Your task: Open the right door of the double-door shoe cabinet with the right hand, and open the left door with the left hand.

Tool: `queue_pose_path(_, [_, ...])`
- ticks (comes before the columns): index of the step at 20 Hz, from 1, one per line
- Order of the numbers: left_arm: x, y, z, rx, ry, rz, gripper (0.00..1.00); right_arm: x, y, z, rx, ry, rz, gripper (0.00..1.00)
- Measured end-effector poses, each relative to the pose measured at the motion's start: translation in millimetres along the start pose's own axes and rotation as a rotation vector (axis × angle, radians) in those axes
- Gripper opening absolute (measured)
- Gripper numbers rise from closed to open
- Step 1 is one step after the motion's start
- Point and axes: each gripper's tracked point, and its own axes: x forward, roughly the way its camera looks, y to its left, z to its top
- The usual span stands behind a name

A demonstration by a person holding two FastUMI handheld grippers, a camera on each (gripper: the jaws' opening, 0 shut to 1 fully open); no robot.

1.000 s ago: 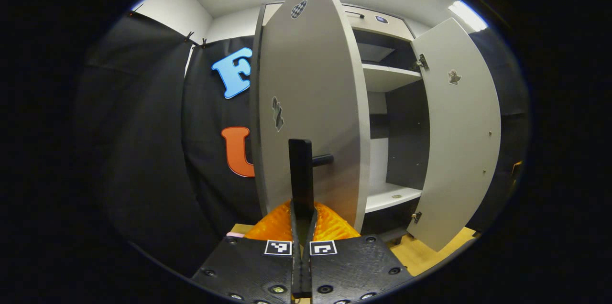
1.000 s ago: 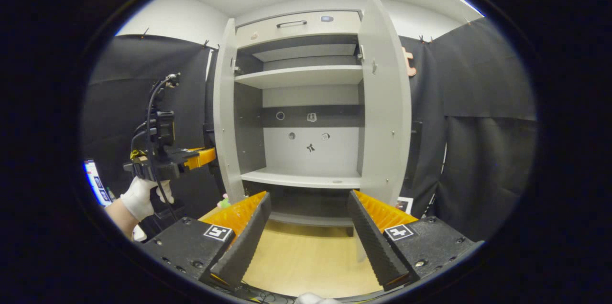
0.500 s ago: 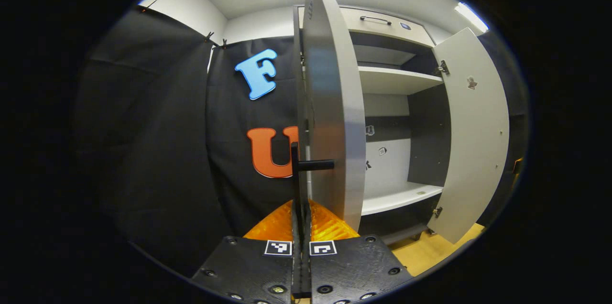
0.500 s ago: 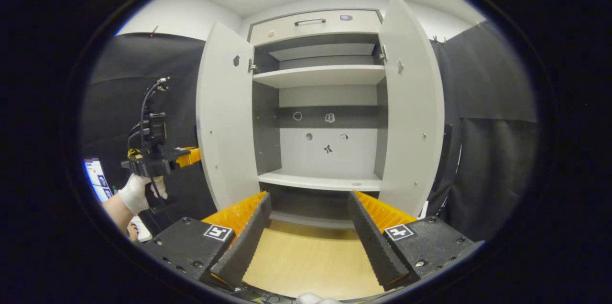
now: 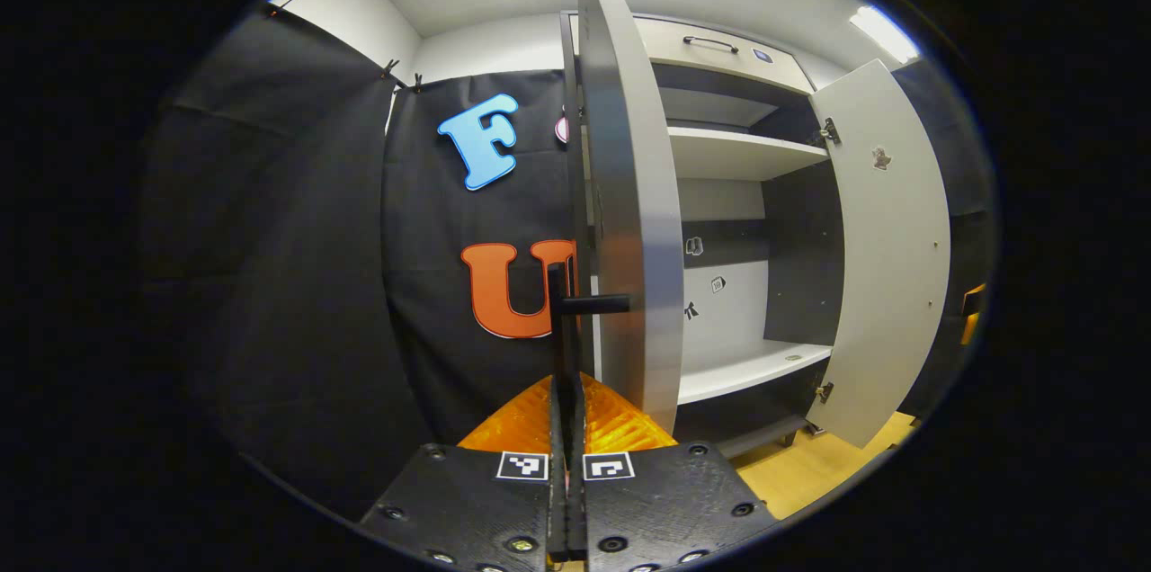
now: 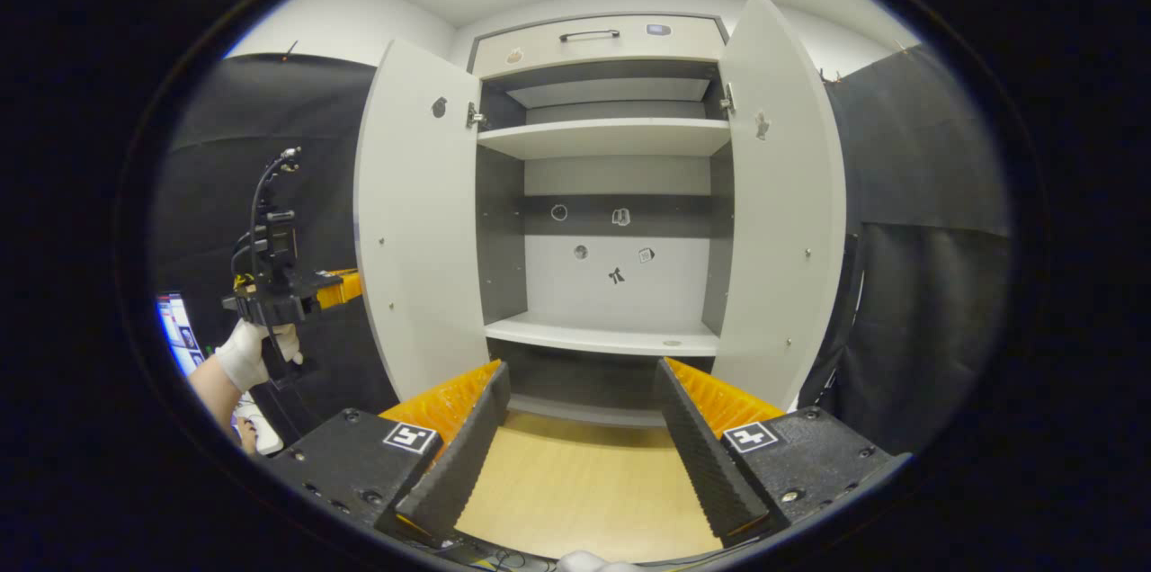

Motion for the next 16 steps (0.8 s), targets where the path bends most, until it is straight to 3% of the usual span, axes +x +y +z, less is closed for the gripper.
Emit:
queue_pose_path(1, [-2.5, 0.3, -0.1, -0.001, 0.003, 0.003, 0.00, -1.1, 0.6, 0.1, 0.000, 0.000, -0.001, 0.98])
queue_pose_path(2, [-1.1, 0.3, -0.9, -0.005, 0.006, 0.005, 0.10, -1.9, 0.0, -0.5, 0.000, 0.000, -0.002, 0.98])
queue_pose_path(3, [-2.7, 0.5, -1.8, -0.015, 0.014, 0.006, 0.01, -3.1, -1.0, -0.8, 0.000, 0.001, -0.004, 0.98])
queue_pose_path(5, [-2.3, 1.4, -2.9, -0.029, 0.029, 0.012, 0.01, -4.1, -2.2, -0.3, 0.001, -0.001, -0.009, 0.98])
queue_pose_path(7, [-3.3, 3.6, -3.6, -0.025, 0.036, 0.020, 0.11, -4.8, -3.1, 0.8, 0.000, -0.001, -0.012, 0.98])
queue_pose_path(8, [-6.2, 5.7, -4.6, -0.019, 0.040, 0.029, 0.09, -5.5, -3.6, 1.6, -0.001, -0.003, -0.012, 0.97])
queue_pose_path(12, [-29.8, 13.3, -20.3, -0.008, 0.085, 0.070, 0.22, -9.3, -8.4, 2.5, 0.000, -0.006, -0.016, 0.98])
queue_pose_path(13, [-35.7, 21.2, -25.5, -0.004, 0.090, 0.107, 0.29, -11.2, -8.4, 0.4, -0.002, -0.006, -0.018, 0.98])
queue_pose_path(16, [-66.6, 30.3, -37.4, -0.016, 0.101, 0.164, 0.98, -11.4, -14.3, -0.5, -0.004, -0.007, -0.026, 0.98])
